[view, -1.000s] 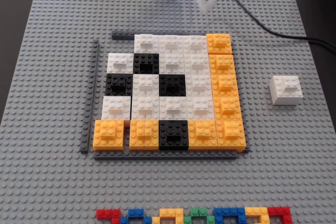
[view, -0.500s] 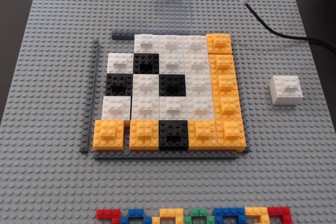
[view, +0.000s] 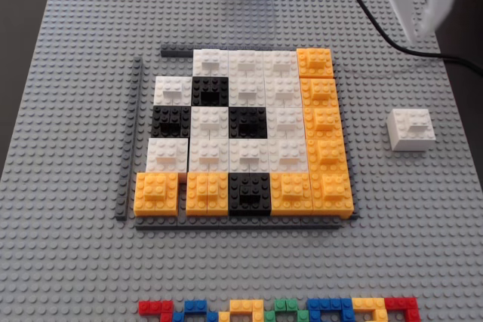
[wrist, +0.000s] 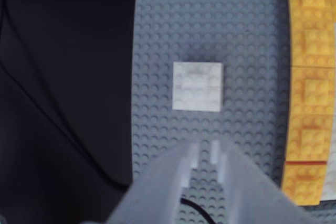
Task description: Grab the cube and place it into the grid
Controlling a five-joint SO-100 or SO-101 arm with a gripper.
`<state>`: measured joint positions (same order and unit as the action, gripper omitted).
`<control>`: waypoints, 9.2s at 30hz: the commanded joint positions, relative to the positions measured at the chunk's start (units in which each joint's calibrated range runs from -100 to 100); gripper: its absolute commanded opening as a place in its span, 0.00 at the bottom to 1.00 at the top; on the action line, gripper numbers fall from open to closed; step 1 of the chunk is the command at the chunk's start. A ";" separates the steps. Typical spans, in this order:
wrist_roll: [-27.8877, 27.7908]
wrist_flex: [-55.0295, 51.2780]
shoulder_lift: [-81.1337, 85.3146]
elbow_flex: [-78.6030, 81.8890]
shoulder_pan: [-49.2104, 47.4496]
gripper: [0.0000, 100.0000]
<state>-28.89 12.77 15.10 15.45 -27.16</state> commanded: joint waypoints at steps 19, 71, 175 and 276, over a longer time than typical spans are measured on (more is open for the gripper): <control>1.81 -2.27 -23.95 -20.48 -0.87 0.25; 0.68 0.81 -32.21 -21.02 -0.13 0.10; -31.26 2.27 24.11 40.33 48.49 0.03; -29.35 6.33 22.22 38.97 47.01 0.17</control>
<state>-58.63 19.85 34.61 58.96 19.72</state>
